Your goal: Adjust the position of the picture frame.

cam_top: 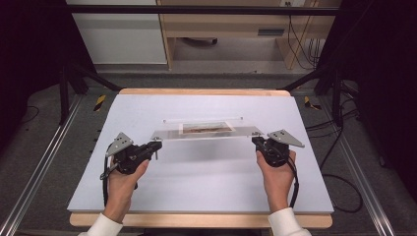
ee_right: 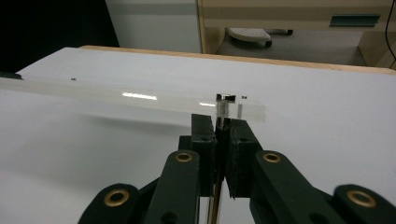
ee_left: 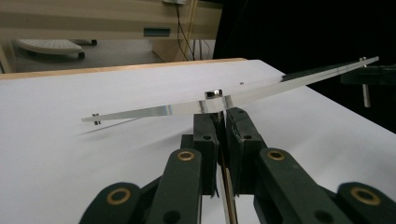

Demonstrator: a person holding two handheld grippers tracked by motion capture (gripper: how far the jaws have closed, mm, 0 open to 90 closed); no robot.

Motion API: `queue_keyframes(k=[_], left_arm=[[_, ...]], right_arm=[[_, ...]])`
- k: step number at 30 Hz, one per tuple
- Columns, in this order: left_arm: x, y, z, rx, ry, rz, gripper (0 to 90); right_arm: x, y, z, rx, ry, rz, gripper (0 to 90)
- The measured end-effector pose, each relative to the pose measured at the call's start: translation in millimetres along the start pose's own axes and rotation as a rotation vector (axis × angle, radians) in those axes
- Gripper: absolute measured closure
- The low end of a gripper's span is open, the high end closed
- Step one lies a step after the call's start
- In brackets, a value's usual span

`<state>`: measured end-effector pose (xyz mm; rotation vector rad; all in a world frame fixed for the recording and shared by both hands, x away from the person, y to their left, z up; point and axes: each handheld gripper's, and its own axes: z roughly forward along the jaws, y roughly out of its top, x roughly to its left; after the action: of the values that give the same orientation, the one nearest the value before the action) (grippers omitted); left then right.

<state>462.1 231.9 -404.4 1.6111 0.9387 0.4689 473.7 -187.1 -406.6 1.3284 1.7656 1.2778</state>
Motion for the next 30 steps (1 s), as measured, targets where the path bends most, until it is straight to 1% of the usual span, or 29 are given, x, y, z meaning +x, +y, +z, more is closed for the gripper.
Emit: queue_keyframes(k=[1, 4, 14, 23, 30], left_arm=[[2.8, 0.0, -0.5, -0.001, 0.002, -0.003, 82.1], [9.1, -0.7, -0.5, 0.000, 0.004, -0.007, 82.2], [14.5, -3.5, 3.6, -0.001, 0.009, -0.006, 82.0], [19.4, -5.7, 4.7, 0.004, 0.015, -0.011, 82.3], [22.4, -8.2, 4.1, 0.020, 0.021, -0.011, 82.7]], right_arm=[[0.0, 0.0, 0.0, 0.000, 0.000, 0.000, 83.1], [8.3, -2.7, 0.4, -0.006, -0.013, -0.015, 82.7], [11.4, -4.4, 0.9, -0.014, -0.025, -0.011, 82.8], [15.5, -5.2, 0.2, -0.006, -0.019, -0.006, 82.7], [19.8, -7.0, -0.8, 0.016, -0.020, -0.007, 82.5]])
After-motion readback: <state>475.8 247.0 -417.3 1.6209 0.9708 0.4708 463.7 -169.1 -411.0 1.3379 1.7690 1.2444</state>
